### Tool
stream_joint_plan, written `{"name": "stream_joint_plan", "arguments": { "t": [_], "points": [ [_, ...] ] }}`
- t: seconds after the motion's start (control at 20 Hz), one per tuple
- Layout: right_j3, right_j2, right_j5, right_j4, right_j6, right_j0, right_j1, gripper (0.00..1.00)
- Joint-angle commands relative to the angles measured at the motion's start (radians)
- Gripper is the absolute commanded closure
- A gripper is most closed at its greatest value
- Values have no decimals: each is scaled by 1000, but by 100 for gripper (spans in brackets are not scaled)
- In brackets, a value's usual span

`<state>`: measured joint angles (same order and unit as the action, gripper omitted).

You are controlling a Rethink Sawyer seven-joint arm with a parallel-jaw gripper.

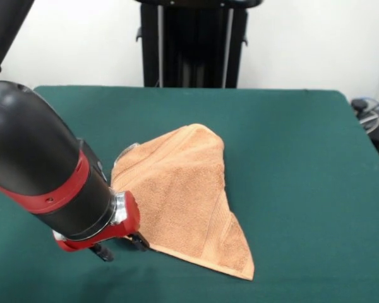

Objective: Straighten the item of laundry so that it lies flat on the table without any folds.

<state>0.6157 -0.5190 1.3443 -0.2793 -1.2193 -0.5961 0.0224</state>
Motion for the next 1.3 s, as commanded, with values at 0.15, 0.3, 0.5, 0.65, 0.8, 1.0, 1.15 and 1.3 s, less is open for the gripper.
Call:
{"name": "stream_joint_plan", "arguments": {
  "t": [0.15, 0.3, 0.5, 0.65, 0.8, 1.0, 1.15, 1.3],
  "points": [
    [3, -75, 85, -1, 247, 20, -39, 0],
    [-23, -88, 130, 8, 259, 23, -63, 0],
    [-37, -99, 179, 23, 277, 25, -85, 0],
    [-35, -97, 181, 32, 283, 24, -90, 0],
    [-20, -96, 179, 42, 281, 23, -86, 0],
    [-4, -93, 186, 60, 280, 23, -89, 0],
    [-19, -92, 201, 60, 285, 29, -92, 0],
    [-25, -86, 206, 56, 289, 31, -87, 0]
  ]
}}
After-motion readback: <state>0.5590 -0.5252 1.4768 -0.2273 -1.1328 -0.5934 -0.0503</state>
